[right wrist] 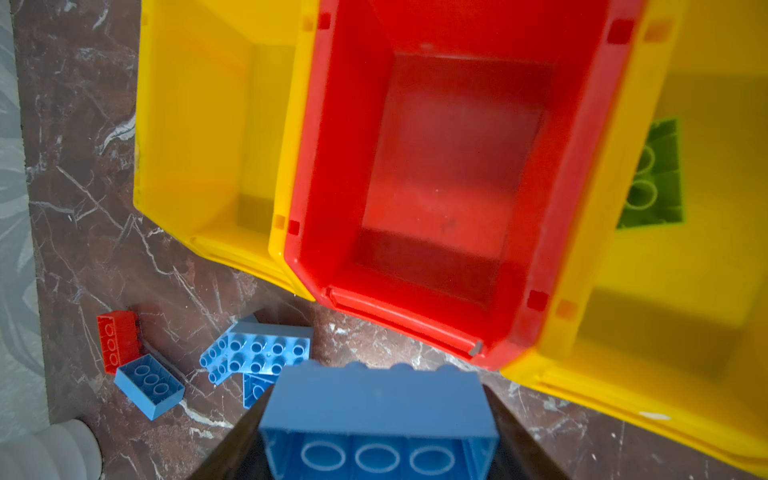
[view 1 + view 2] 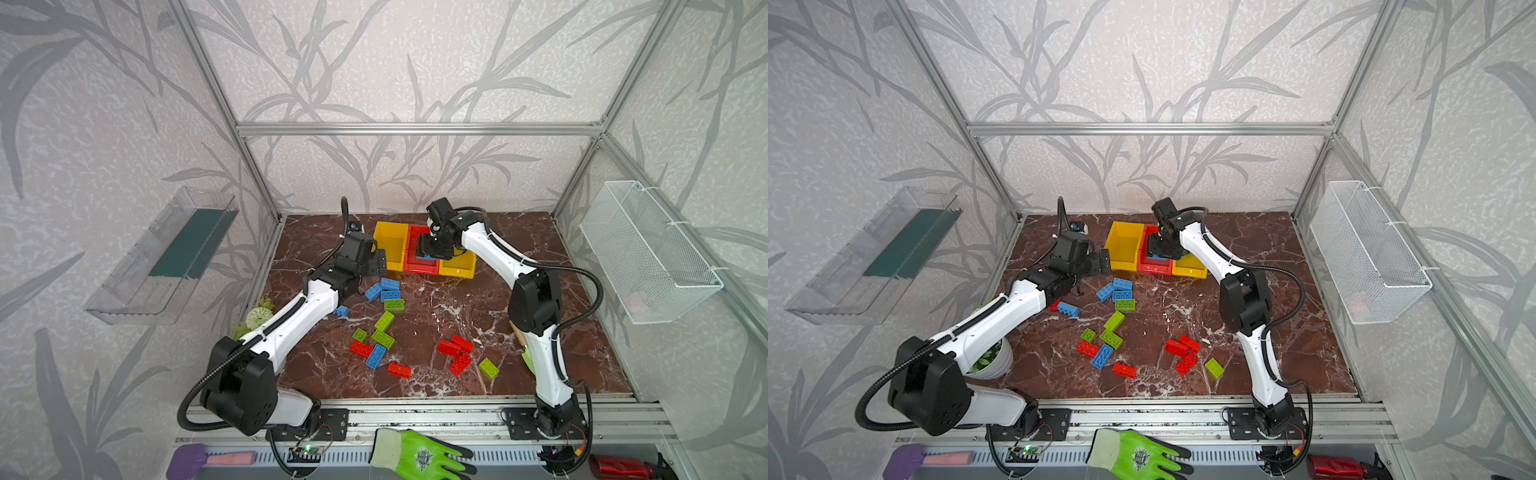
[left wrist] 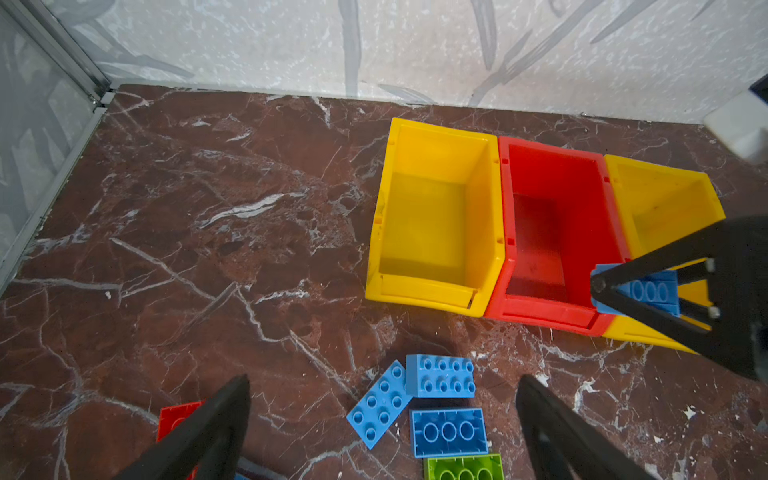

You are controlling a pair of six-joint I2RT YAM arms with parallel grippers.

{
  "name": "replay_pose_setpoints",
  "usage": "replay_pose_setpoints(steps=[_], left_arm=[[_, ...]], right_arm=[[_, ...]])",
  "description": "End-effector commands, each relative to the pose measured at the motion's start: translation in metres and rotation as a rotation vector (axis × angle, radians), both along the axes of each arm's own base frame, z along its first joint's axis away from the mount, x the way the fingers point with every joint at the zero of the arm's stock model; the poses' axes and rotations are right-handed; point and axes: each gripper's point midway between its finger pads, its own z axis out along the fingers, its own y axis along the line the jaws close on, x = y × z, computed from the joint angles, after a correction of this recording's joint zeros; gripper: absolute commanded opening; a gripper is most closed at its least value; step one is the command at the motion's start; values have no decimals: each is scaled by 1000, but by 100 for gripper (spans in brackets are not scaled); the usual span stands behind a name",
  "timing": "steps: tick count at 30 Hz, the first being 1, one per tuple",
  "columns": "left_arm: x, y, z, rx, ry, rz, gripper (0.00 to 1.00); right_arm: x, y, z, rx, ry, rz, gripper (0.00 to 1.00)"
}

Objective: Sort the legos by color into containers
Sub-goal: 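Carry the blue brick with the right gripper and release it into the red bin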

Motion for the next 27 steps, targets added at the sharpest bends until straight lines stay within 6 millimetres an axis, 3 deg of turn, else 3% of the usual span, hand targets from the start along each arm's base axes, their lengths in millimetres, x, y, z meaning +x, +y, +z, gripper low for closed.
replay_pose_setpoints(steps=[1, 11, 18, 23, 27], left_arm=[[8, -1, 5, 17, 9, -17, 99], [22, 5, 12, 43, 18, -8, 99], [27, 10, 11, 49, 30, 4, 99], [28, 12, 10, 41, 26, 19, 99], [30, 11, 11, 26, 19, 25, 99]], right_arm=[[10, 5, -10, -28, 2, 40, 46], [46, 16, -32, -82, -50, 58, 46], [63, 9, -36, -113, -108, 32, 50], [71, 1, -31, -90, -114, 23, 81], [76, -2, -14, -81, -149, 37, 84]])
